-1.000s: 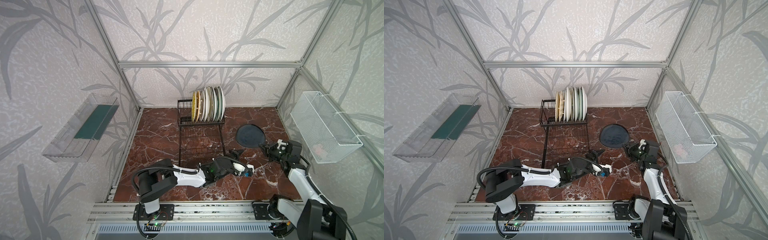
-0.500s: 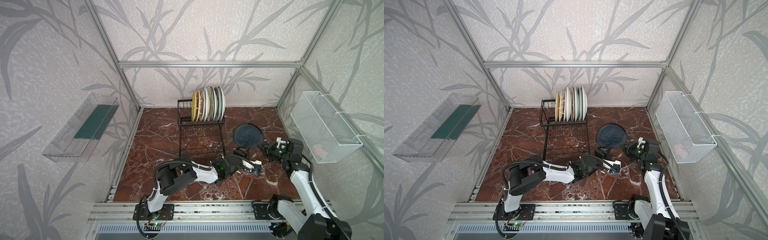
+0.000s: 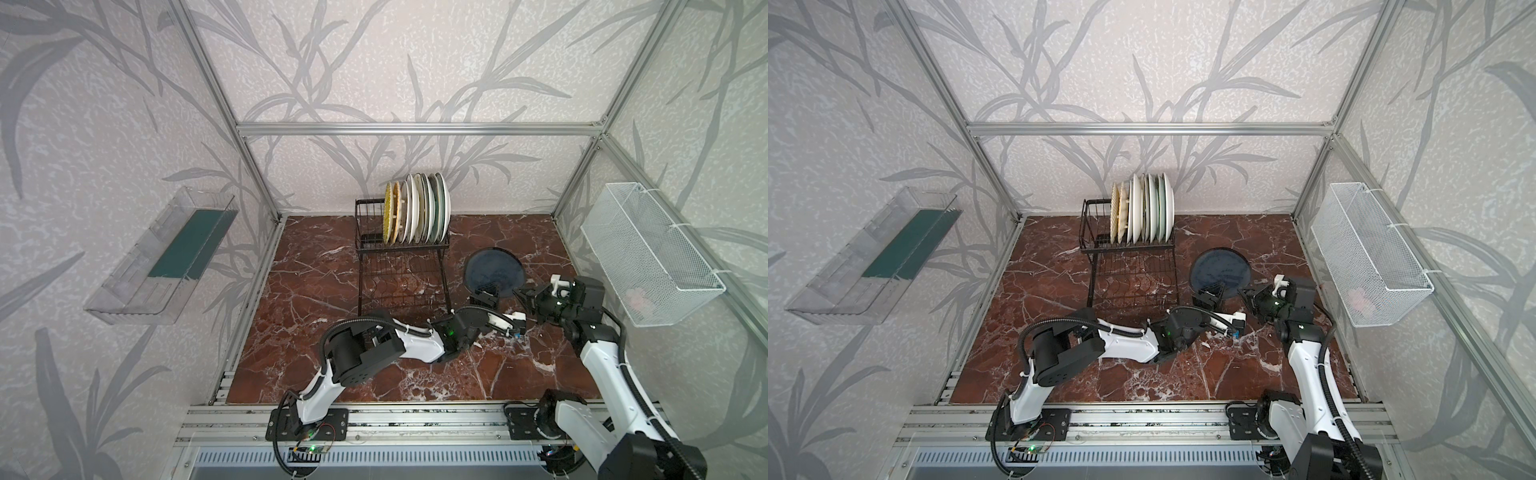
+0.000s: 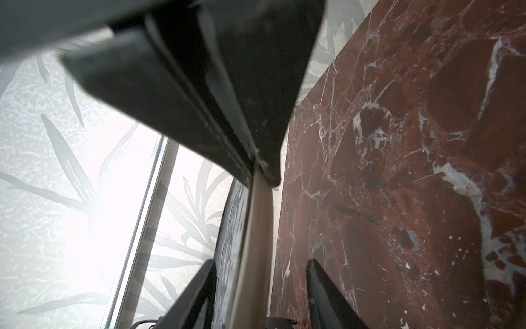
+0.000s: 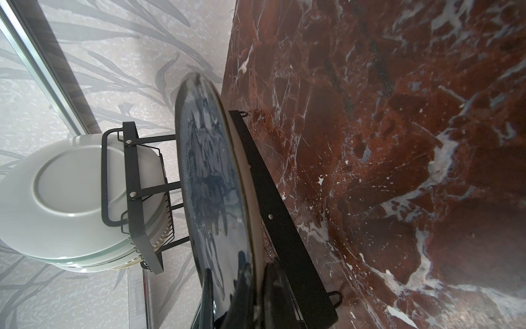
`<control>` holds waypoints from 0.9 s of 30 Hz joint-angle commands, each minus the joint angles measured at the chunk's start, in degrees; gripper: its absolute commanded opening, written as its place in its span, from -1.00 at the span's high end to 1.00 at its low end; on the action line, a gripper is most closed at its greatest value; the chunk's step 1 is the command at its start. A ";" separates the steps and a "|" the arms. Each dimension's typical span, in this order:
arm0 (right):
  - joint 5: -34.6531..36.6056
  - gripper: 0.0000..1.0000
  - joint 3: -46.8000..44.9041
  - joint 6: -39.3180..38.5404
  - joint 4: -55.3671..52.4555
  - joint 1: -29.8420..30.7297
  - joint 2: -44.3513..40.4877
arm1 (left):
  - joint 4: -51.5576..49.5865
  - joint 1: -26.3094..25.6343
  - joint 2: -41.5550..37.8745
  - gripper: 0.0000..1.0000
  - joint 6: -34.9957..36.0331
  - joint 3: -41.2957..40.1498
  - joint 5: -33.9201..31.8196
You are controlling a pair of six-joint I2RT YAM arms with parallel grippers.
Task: Load plates into a dish rack
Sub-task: Place the plate on the dish rack.
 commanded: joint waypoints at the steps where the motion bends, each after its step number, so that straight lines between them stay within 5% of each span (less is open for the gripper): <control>1: -2.84 1.00 3.15 -0.47 3.72 0.51 -2.10 | -0.08 1.07 1.84 0.01 1.38 2.00 -2.11; 6: -2.68 1.00 3.22 -0.65 3.42 0.67 -2.15 | 2.17 1.44 3.63 0.21 2.52 3.64 -3.18; 13: -2.09 1.00 3.19 -1.12 3.33 1.13 -1.93 | 8.37 1.20 5.21 0.97 6.34 4.45 -3.32; 20: -1.36 0.99 2.89 -1.18 5.56 2.33 -1.23 | 15.14 0.75 4.92 1.00 9.93 3.84 -4.13; 27: 5.07 -0.22 5.38 -7.00 3.65 2.12 -0.13 | 14.85 0.54 1.49 1.00 9.27 1.30 -4.70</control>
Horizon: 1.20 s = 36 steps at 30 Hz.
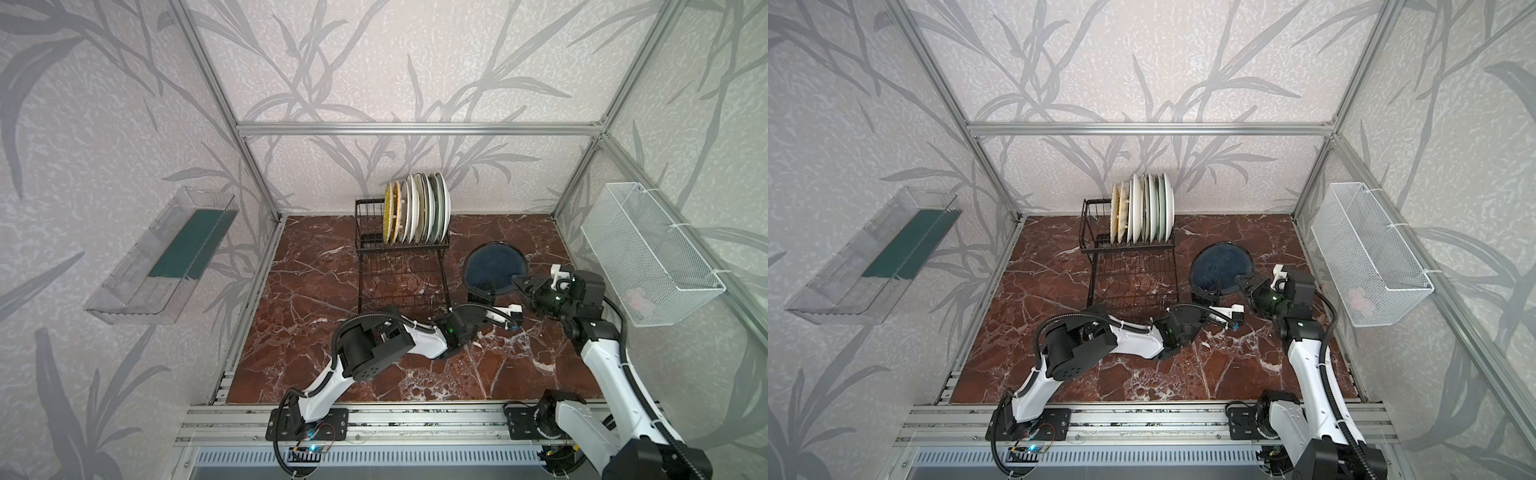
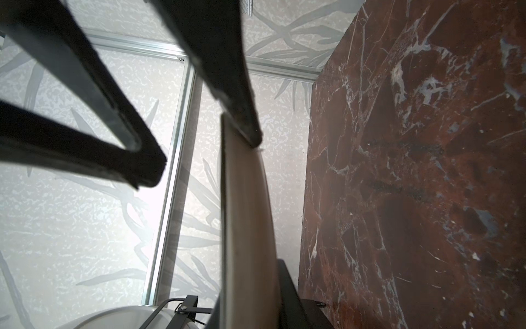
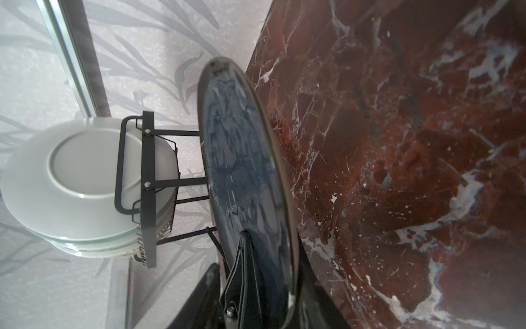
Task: Load plates into a dish rack
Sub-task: Place the plate on the dish rack.
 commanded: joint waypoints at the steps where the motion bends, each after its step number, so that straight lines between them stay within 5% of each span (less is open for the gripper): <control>1: 2.28 -0.31 2.77 -3.25 2.43 -0.23 0.89 | 7.22 -0.51 -4.18 1.00 0.16 -1.31 -0.82; 7: 3.27 -0.64 3.89 -4.05 9.63 -0.41 6.11 | 4.05 -1.20 -9.84 1.00 -4.52 -5.12 -1.56; 17: 4.11 -0.85 6.78 -8.05 12.49 -0.69 7.15 | -11.56 -5.97 -26.00 1.00 -18.30 -11.70 -5.04; 26: 3.45 -0.98 6.73 -11.74 12.66 -0.33 3.59 | -40.61 -9.58 -51.94 1.00 -48.42 -15.14 -2.59; 32: 2.28 -0.98 5.52 -14.65 13.84 1.29 0.61 | -57.97 -9.63 -65.28 1.00 -63.91 -9.95 0.59; 36: 1.84 -0.98 4.28 -17.94 17.31 6.35 -0.69 | -68.58 -9.49 -67.54 1.00 -72.64 -1.14 -4.24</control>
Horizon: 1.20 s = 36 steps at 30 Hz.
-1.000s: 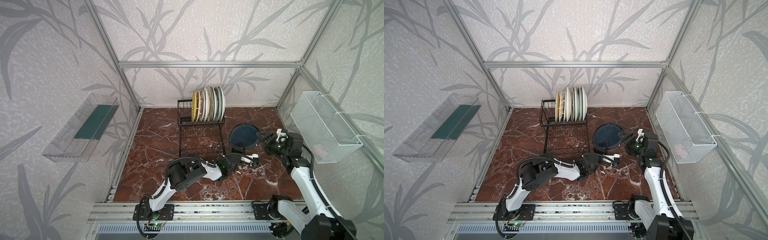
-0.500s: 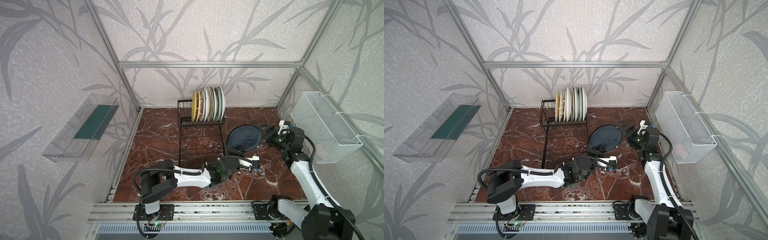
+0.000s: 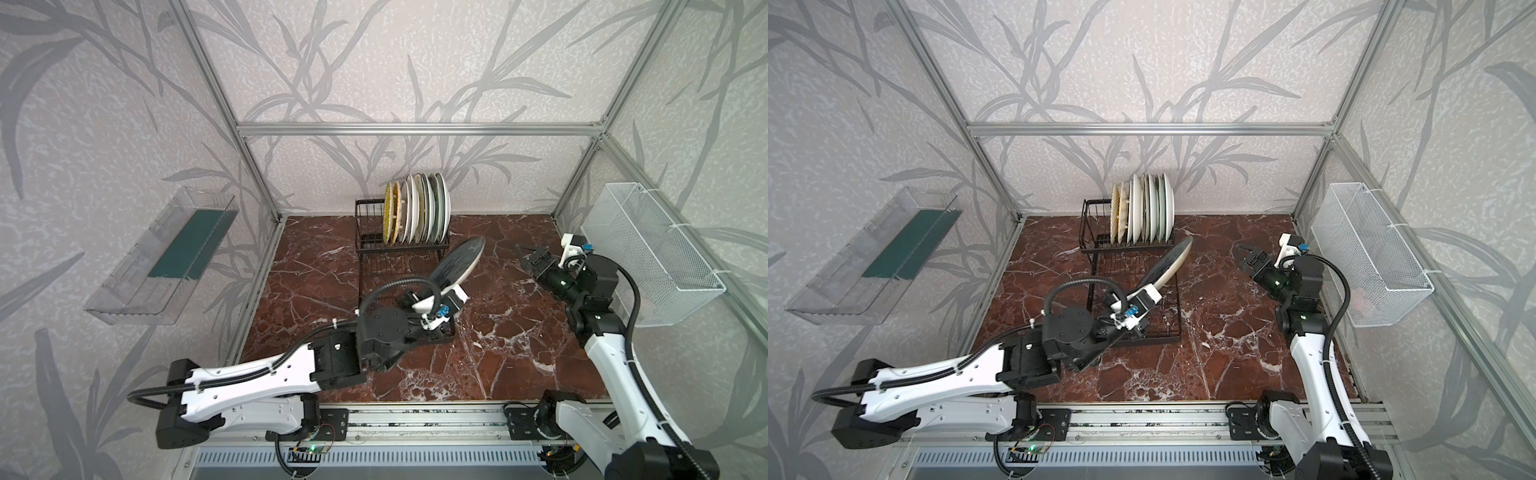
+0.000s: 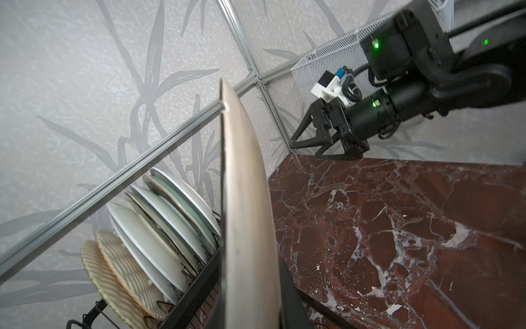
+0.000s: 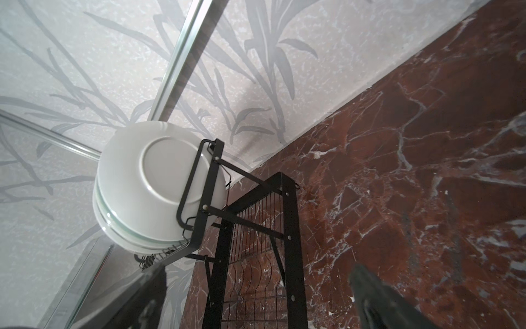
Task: Load plates into a dish rack
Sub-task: Place the plate on the dish rack.
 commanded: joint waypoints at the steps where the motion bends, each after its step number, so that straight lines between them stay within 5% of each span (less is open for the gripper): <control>1: -1.60 -0.98 -1.34 -4.26 5.55 4.57 -1.20 | -7.14 0.50 -1.59 1.00 -11.46 8.99 -4.80; 9: 3.09 -0.98 -1.76 -14.55 4.39 19.47 -0.82 | -12.08 8.05 2.16 1.00 -19.80 23.18 -11.58; 12: 5.11 -0.98 -1.39 -15.97 0.22 21.31 -1.27 | -14.94 16.02 3.02 1.00 -28.20 26.08 -7.71; 18: 3.27 -0.98 -2.80 -16.36 -1.79 23.24 -1.40 | -13.62 22.40 7.94 1.00 -28.27 31.80 -8.48; 28: 3.77 -0.98 -4.30 -16.80 -4.51 25.97 -3.13 | -25.10 41.82 17.70 1.00 -40.98 41.02 8.57; 36: 4.78 -0.98 -3.95 -17.01 -4.48 29.09 -1.98 | -26.01 50.03 25.09 1.00 -44.95 43.16 17.84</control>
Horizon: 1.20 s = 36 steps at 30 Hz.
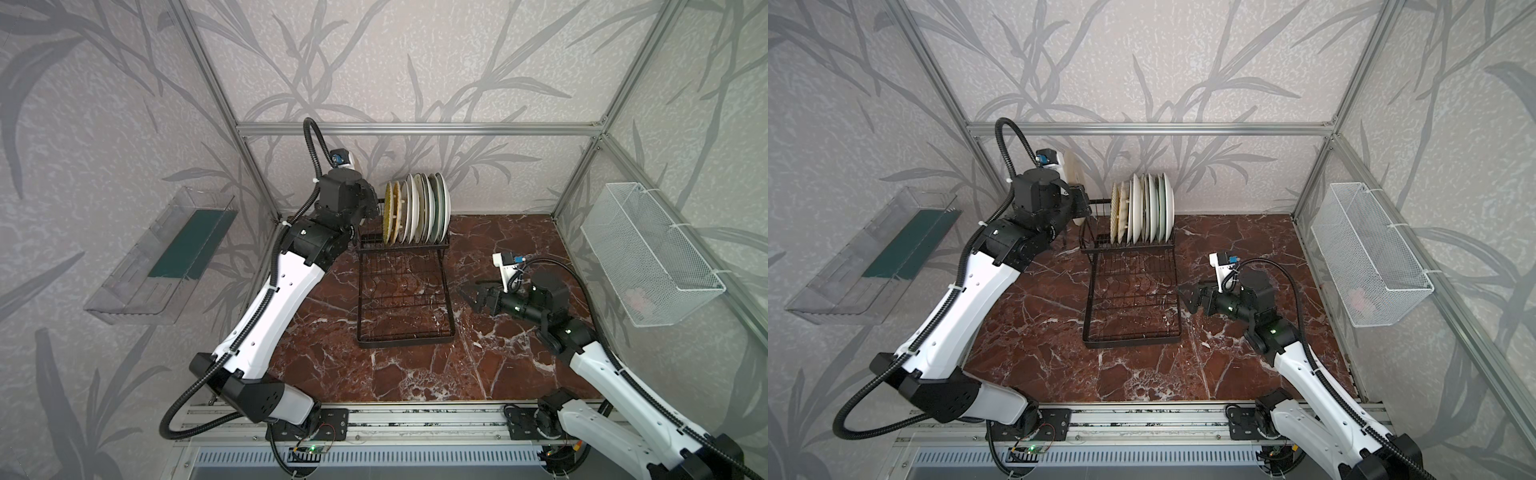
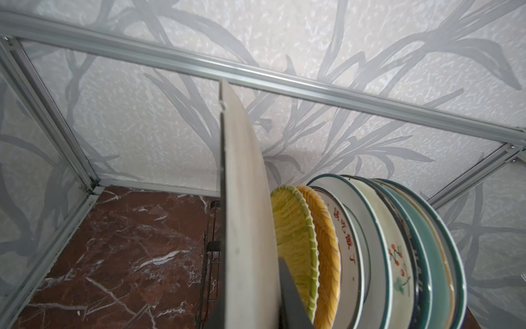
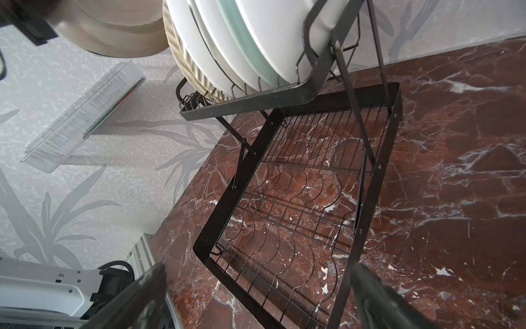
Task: Load plates into a dish rack
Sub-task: Place the plate on the dish rack.
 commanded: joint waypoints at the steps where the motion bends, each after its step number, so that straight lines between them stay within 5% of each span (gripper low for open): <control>1: 0.86 -0.98 -0.29 -0.41 0.12 1.33 0.53 | 4.03 1.57 1.28 1.00 -3.27 4.56 5.09; 17: 1.51 -0.98 -1.88 1.01 2.22 3.84 2.00 | 5.45 3.49 8.43 1.00 -1.82 6.56 10.41; 36: 1.25 -0.98 -2.85 1.90 3.77 3.80 2.88 | 5.27 3.57 10.51 1.00 -0.30 4.09 8.61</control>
